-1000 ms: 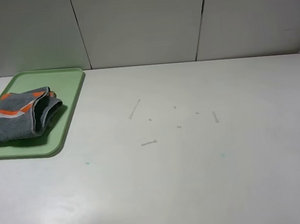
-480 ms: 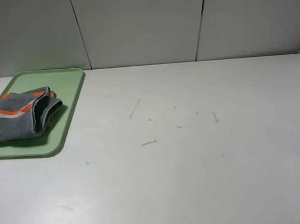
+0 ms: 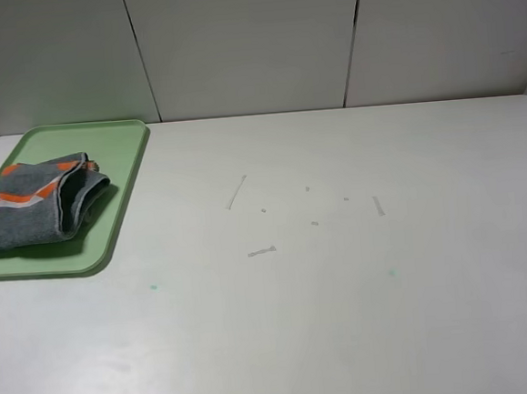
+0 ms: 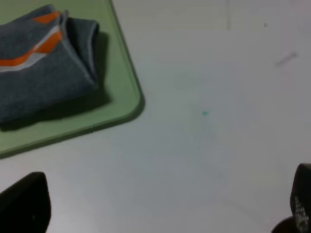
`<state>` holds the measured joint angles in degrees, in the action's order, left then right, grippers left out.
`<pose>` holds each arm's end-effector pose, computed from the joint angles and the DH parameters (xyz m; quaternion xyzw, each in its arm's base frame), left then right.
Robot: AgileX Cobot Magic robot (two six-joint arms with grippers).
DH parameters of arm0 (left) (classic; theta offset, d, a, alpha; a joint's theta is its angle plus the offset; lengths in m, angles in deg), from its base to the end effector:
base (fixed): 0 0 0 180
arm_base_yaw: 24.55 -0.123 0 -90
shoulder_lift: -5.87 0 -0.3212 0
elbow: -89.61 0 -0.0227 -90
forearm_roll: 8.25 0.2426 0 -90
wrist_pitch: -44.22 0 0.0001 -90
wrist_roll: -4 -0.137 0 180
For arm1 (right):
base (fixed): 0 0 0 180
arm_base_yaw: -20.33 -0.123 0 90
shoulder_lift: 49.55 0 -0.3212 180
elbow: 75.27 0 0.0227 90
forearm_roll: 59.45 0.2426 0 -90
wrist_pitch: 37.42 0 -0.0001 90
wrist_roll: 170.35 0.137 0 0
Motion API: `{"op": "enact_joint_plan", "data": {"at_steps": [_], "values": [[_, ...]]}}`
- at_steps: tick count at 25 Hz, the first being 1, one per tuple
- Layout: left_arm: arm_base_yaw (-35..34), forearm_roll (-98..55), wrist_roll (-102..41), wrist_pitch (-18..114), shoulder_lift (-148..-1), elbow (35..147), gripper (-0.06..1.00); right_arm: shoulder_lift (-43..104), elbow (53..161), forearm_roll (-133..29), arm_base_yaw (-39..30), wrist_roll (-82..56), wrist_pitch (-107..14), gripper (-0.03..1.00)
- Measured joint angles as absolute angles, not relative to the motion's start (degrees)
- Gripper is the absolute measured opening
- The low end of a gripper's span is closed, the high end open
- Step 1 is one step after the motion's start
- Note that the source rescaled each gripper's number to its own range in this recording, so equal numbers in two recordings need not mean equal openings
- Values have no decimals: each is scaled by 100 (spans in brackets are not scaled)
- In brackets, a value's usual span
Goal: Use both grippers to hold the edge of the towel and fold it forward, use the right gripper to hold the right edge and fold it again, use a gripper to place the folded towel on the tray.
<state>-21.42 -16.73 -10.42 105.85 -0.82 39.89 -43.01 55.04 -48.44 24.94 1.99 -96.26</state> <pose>-0.0103 -0.0172 0.2502 0.1338 0.8445 -0.0230 0.5181 -0.0054 0.0229 0.2570 -0.0245 0.8395 0.0383 0.5415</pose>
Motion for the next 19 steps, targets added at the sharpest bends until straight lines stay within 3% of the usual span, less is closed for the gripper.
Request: {"op": "enact_joint_plan", "data": {"at_steps": [19], "values": [[-2142,-1721,-891,10596,-82,3989,100,-4301,5504,-4844,2494,199,-9626,100]]}}
